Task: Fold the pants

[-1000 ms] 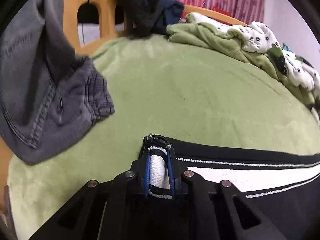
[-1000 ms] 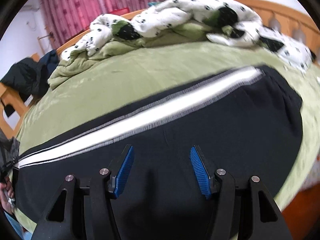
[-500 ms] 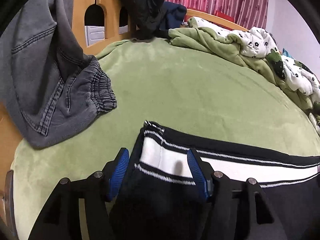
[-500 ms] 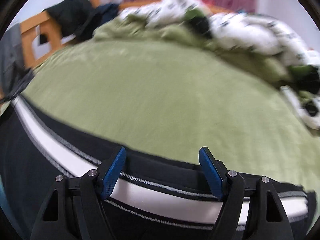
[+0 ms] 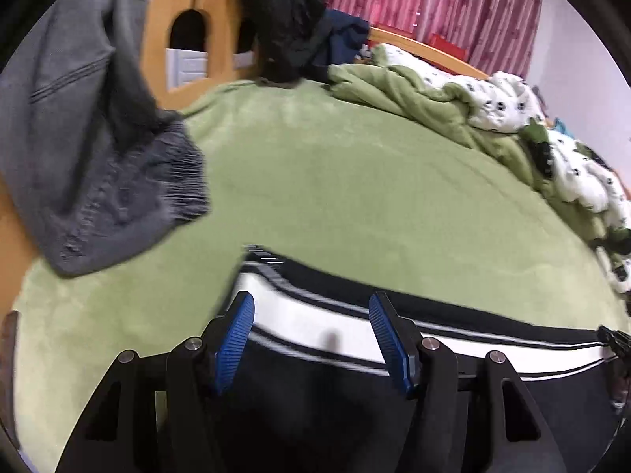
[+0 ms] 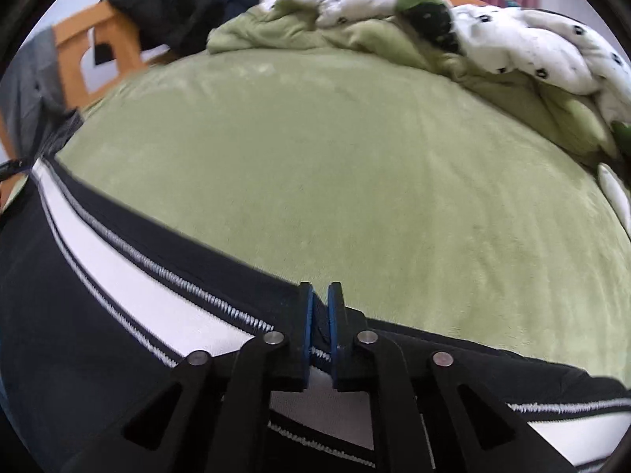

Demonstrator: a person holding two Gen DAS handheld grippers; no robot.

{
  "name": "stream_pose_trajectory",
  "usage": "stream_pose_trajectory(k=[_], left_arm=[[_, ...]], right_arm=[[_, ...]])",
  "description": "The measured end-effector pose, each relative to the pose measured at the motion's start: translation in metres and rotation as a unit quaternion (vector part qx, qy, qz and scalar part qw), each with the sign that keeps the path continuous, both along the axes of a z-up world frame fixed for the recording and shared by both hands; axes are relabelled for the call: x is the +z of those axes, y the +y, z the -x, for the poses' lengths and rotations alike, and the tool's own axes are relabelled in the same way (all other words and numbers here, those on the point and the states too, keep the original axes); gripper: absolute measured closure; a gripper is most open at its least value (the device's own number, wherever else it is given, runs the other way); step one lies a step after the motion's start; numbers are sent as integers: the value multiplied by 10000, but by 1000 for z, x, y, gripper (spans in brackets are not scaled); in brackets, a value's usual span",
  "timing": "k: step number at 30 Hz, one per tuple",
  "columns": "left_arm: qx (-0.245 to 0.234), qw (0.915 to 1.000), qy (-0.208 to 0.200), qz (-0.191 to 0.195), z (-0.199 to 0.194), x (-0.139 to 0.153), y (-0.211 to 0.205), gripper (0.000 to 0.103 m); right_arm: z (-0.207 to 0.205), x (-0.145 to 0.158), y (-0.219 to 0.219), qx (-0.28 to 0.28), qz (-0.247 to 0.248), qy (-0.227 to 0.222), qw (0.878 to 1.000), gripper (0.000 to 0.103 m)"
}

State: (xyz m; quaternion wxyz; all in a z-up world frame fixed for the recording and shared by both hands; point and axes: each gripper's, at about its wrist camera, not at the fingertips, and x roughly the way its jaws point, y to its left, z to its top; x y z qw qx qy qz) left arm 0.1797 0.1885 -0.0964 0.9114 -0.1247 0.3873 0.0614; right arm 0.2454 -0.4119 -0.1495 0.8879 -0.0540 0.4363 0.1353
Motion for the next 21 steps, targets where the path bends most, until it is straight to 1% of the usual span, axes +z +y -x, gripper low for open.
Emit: stream_pose_trajectory(k=[1, 2, 3, 4, 5, 6, 7, 8, 9, 10, 12, 13, 14, 16, 17, 18, 19, 21], left_arm=[[-97, 9999, -29, -12, 0, 2, -6, 45], [-248, 9996, -122, -25, 1, 5, -16, 45], [-368, 9992, -162, -13, 1, 6, -23, 43], [-510, 9986, -165, 2, 0, 7, -32, 42], [-720, 9973, -136, 40, -3, 5, -46, 42], [-868, 9961, -121, 64, -6, 4, -57, 42], [-1013, 9948, -110, 51, -9, 2, -68, 42], [-1156, 9933, -83, -29, -15, 0, -82, 41], [-1317, 9912, 14, -147, -22, -5, -98, 39], [-1405, 9897, 143, -253, -27, -11, -109, 39], [-1236, 9894, 530, -554, -42, -32, -124, 38], [-1143, 9894, 643, -630, -47, -40, -123, 36], [-1114, 9902, 640, -556, -50, -45, -118, 36], [-1010, 9924, 559, -421, -48, -40, -105, 36], [-737, 9938, 623, -544, -46, -37, -96, 36], [-604, 9942, 687, -559, -44, -35, -88, 38], [-566, 9945, 758, -458, -41, -34, -79, 38], [-682, 9940, 854, -15, -24, -29, -63, 38]], right_arm=[[2, 10, -7, -283, -178, -98, 9994, 89], [9, 23, -19, -793, -297, -253, 9961, 84], [14, 31, -27, -1020, -372, -350, 9935, 81], [25, 42, -37, -1169, -525, -491, 9905, 70], [33, 47, -45, -1284, -568, -575, 9884, 60], [42, 52, -51, -1396, -557, -657, 9865, 57], [51, 52, -58, -1520, -402, -642, 9855, 54], [56, 50, -62, -1605, -206, -563, 9852, 54], [56, 45, -64, -1680, -62, -529, 9844, 54], [59, 41, -67, -1779, 101, -481, 9828, 54], [50, 17, -75, -1973, 500, -125, 9790, 54], [43, 5, -79, -1977, 726, 11, 9776, 53], [39, -1, -84, -1908, 786, 52, 9785, 52], [38, 1, -93, -1892, 598, -45, 9801, 50], [39, 3, -97, -2013, 452, -13, 9785, 50], [40, 6, -101, -2168, 355, 10, 9756, 50], [41, 9, -102, -2328, 354, 45, 9719, 50], [40, 15, -98, -2549, 487, 77, 9657, 50]])
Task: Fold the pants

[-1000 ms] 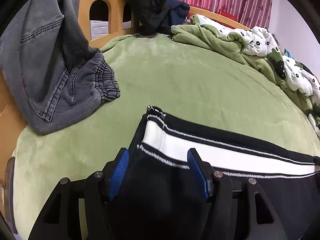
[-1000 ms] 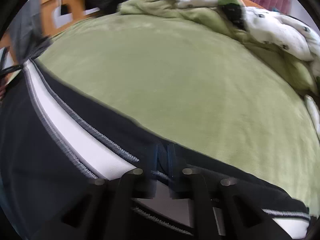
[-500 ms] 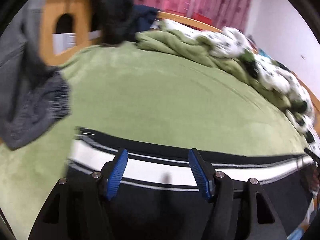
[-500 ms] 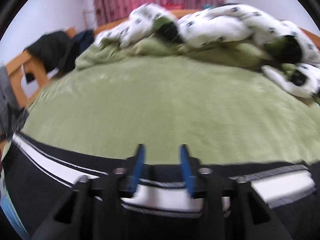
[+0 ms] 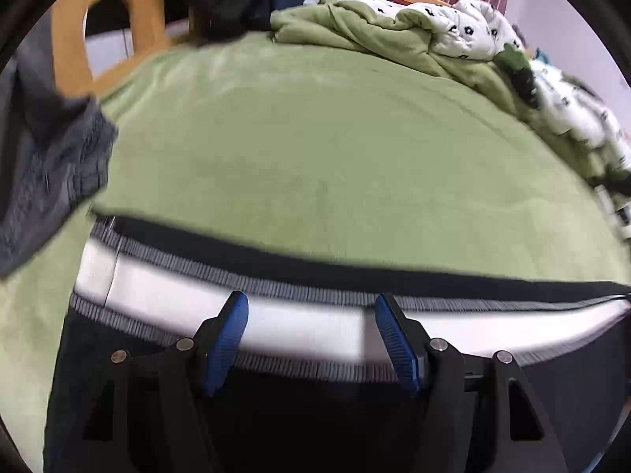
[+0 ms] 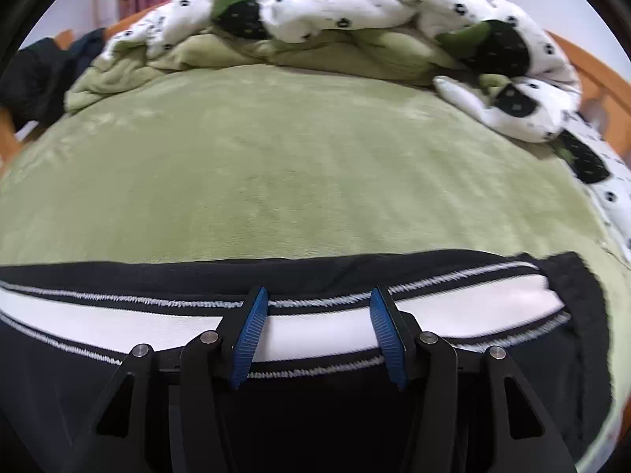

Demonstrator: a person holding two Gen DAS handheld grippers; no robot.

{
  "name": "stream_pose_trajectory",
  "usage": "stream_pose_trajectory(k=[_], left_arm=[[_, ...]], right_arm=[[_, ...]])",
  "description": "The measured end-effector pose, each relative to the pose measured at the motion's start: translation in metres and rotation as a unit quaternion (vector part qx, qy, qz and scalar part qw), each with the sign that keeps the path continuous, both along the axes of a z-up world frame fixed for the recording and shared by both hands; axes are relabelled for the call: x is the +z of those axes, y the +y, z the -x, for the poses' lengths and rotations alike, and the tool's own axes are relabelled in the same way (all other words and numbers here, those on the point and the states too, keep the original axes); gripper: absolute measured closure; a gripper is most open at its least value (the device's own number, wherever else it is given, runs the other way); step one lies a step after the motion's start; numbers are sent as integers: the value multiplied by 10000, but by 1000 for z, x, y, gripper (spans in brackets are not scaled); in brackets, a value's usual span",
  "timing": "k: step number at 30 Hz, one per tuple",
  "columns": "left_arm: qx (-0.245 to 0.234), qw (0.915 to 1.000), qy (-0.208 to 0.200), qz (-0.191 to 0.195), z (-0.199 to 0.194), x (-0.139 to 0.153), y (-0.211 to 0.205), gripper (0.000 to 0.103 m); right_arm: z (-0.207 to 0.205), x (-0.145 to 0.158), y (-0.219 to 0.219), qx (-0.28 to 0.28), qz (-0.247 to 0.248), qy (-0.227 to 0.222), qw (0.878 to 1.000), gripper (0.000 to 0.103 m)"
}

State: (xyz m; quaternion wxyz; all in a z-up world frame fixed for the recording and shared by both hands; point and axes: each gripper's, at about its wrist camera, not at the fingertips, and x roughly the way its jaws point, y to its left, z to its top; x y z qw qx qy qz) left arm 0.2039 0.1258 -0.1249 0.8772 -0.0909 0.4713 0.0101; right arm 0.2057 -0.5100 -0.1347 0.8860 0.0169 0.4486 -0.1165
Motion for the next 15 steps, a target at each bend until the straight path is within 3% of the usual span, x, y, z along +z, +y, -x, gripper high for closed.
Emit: stream_pose_trajectory(k=[5, 10, 12, 15], left_arm=[[-338, 9982, -312, 392, 69, 18, 12, 38], [-810, 9914, -558, 864, 128, 22, -3, 38], [-1074, 9904, -606, 628, 148, 14, -22, 35], [-1059, 9913, -447, -639, 163, -12, -44, 33]], right_arm=[[35, 24, 30, -307, -346, -202, 9987, 50], [83, 37, 82, -163, -202, -483, 9985, 50], [102, 38, 101, -61, -274, -613, 9977, 50], [122, 31, 126, 256, -730, -497, 9958, 50]])
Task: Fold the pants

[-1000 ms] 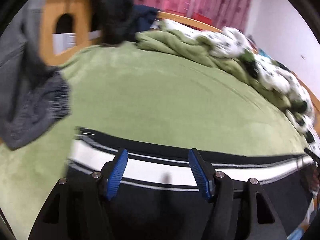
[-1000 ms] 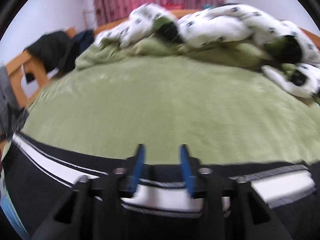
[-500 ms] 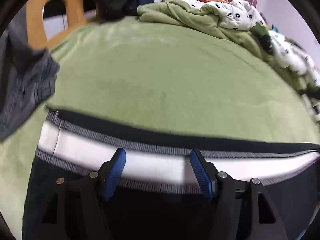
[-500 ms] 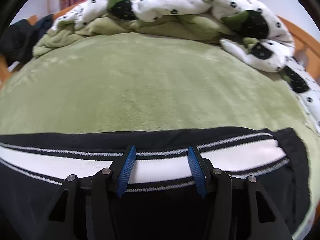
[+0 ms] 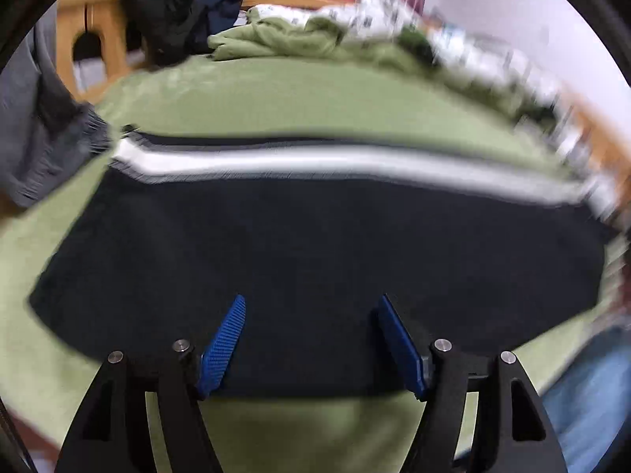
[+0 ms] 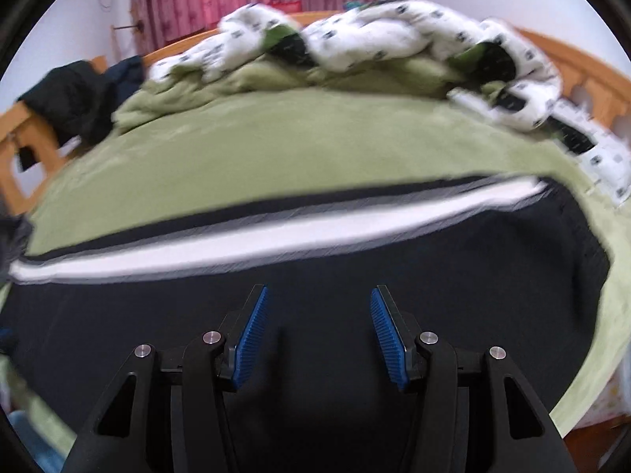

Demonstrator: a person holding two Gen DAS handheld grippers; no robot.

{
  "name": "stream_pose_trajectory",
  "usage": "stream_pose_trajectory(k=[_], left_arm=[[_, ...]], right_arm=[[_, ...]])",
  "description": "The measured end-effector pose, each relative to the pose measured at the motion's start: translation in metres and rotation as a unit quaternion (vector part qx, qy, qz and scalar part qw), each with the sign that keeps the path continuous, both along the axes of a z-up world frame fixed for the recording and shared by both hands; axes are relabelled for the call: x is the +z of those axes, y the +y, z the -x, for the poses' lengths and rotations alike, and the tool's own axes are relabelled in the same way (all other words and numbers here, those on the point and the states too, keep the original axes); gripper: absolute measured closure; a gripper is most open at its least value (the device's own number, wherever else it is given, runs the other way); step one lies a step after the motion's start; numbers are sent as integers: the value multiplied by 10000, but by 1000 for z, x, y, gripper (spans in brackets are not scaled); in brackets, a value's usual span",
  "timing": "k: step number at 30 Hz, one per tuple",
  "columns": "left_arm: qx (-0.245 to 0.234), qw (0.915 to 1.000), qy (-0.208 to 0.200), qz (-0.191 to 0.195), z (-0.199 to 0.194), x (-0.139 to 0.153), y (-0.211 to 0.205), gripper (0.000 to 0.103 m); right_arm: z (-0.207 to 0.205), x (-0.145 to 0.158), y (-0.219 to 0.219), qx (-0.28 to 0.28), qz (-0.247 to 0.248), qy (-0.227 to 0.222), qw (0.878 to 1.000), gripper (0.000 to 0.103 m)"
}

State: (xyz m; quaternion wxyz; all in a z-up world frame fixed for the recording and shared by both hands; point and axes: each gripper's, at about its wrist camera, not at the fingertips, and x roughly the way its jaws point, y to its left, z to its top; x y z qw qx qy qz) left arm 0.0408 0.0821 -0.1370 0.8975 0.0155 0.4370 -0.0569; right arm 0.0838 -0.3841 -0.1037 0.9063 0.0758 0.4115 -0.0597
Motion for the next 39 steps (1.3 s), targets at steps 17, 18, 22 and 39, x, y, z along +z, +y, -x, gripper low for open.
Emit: stream_pose_trajectory(k=[17, 18, 22, 39], left_arm=[[1715, 9754, -259, 1362, 46, -13, 127, 35], [1792, 9724, -274, 1467, 42, -14, 131, 35], [2075, 9615, -238, 1789, 21, -19, 145, 35], [2323, 9592, -428, 1557, -26, -20, 158, 39]], right_arm=[[54, -20, 37, 174, -644, 91, 9977, 49], [52, -20, 38, 190, -609, 79, 9979, 49], [46, -22, 44, 230, -507, 119, 9984, 49], [26, -37, 46, 105, -310, 205, 9993, 49]])
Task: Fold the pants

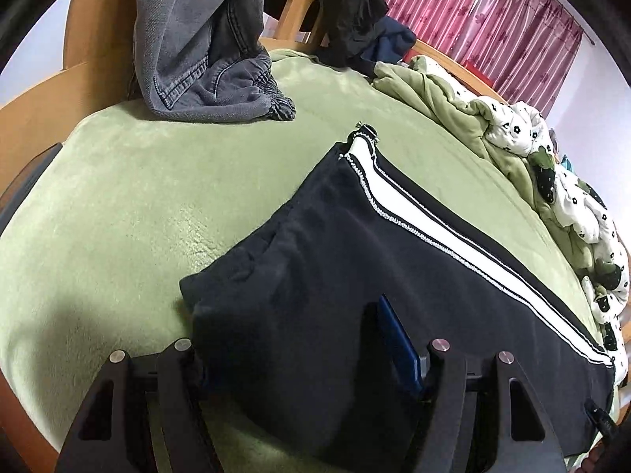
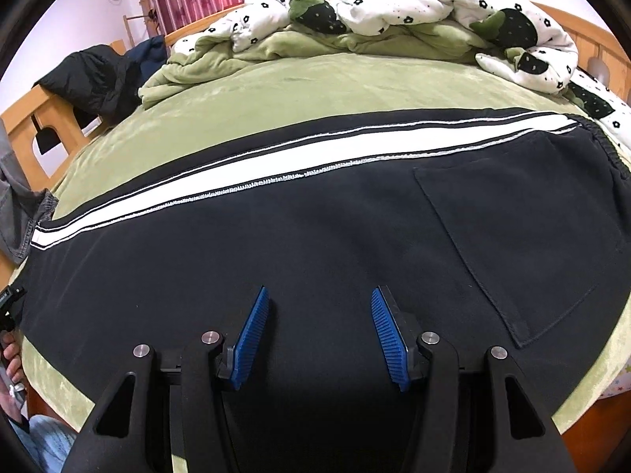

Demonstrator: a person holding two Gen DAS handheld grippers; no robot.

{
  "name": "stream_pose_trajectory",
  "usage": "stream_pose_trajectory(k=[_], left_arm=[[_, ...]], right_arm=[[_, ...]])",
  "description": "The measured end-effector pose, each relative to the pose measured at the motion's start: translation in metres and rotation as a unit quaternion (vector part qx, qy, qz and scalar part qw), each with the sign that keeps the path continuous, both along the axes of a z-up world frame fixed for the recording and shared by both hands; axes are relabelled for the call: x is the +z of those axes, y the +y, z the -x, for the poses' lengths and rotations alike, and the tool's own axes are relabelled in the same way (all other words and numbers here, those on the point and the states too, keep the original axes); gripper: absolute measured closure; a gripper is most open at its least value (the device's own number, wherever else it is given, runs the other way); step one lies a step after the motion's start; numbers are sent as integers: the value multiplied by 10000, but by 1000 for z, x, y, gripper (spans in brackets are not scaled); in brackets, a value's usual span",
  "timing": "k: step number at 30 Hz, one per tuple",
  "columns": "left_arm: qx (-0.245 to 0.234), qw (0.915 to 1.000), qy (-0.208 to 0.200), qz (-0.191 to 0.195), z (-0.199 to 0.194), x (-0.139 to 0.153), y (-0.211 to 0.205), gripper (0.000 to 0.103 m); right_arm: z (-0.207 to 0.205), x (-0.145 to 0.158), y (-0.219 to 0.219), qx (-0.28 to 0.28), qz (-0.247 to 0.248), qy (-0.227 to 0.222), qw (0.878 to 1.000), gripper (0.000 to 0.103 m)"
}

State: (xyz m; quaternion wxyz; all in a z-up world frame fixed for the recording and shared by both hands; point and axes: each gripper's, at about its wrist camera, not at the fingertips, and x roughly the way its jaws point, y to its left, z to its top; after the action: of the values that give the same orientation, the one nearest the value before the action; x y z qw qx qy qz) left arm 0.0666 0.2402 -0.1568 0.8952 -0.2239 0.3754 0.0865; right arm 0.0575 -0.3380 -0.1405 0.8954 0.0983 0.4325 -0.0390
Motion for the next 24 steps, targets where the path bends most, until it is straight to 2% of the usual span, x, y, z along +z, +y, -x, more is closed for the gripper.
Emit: stream_pose_trajectory(k=[2, 6, 8, 11, 15, 20, 24], left_arm=[[17, 10000, -15, 25, 1, 0, 3, 47], [40, 9990, -178, 399, 5, -1, 11, 49], [33, 9992, -218, 338, 5, -3, 11, 52], [-29, 9994, -301, 169, 6, -6, 8, 52], [-43, 9988, -311, 376, 6, -7, 14, 52], [-94, 9991, -267, 300, 4, -7, 13, 51], [-98, 9989, -293, 348, 4, -8, 13, 51]], right_arm=[[-3, 0, -1, -47, -40, -20, 10000, 49], [-6, 0, -3, -116, -180, -86, 9997, 49], [-7, 0, -6, -184, -214, -112, 9995, 49], [-7, 1, -9, -276, -243, -169, 9992, 49], [-6, 2, -15, -348, -565, -196, 9976, 49], [-7, 3, -23, -326, -922, -210, 9950, 49], [-7, 3, -25, -331, -1020, -258, 9939, 50]])
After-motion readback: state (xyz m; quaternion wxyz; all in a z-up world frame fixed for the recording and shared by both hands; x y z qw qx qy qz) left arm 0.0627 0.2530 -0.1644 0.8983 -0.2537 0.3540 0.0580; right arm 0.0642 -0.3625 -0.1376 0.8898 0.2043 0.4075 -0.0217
